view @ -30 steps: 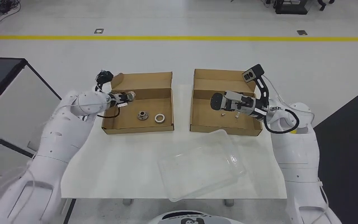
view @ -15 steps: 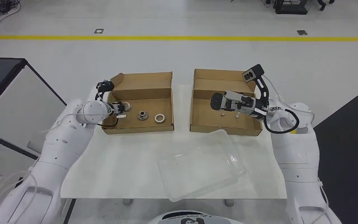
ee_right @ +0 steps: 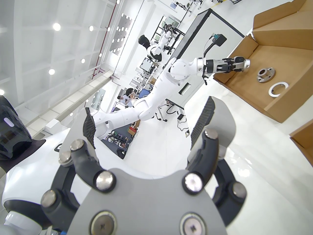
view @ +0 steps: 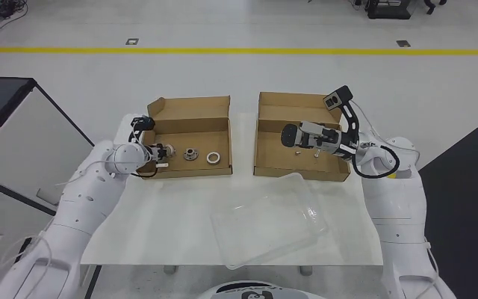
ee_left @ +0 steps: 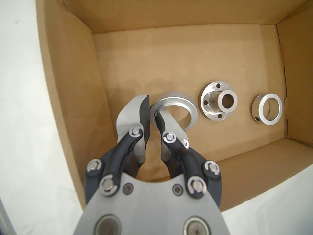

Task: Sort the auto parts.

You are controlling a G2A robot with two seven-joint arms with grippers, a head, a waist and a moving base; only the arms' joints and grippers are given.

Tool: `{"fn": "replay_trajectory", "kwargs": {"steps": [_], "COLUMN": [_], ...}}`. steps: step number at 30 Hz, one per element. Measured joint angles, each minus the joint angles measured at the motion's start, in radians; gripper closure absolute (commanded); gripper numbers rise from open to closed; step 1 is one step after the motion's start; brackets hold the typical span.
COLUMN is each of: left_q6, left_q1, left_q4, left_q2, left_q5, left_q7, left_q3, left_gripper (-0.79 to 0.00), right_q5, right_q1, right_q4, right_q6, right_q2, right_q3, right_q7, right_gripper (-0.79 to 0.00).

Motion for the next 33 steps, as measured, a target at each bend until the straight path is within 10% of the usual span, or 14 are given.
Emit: {"fn": "replay_trajectory", "kwargs": {"steps": [6, 12, 20, 25, 33], "left_q6": [0.008, 0.011, 0.011, 0.008, -0.092], "left_q1": [0.016, 0.022, 0.027, 0.037, 0.098], "left_q4": [-0.016, -0.023, -0.037, -0.057, -0.144], "left_q2": [-0.001, -0.003, -0.007, -0.004, 0.010], "left_q5": [0.007, 0.018, 0.002, -0.015, -0.158], "left_q7": [-0.005, -0.003, -0.007, -0.007, -0.009], "left_q3": [-0.008, -0.014, -0.026, -0.056, -0.154], "left_gripper": [0.000, -0.332, -0.453, -0.785, -0.785], "right_q5": [0.000, 0.000, 0.000, 0.000, 0.000], "right_q1": [0.000, 0.000, 0.000, 0.000, 0.000], "right_q4": [0.000, 0.000, 0.000, 0.000, 0.000], "right_q6": [0.000, 0.000, 0.000, 0.000, 0.000], "right_q2": [0.000, 0.000, 0.000, 0.000, 0.000], "right_q3": [0.000, 0.000, 0.000, 0.000, 0.000], "right_q7": [0.000, 0.000, 0.000, 0.000, 0.000], "right_gripper": [-0.785, -0.785, -0.785, -0.785, -0.785]}}
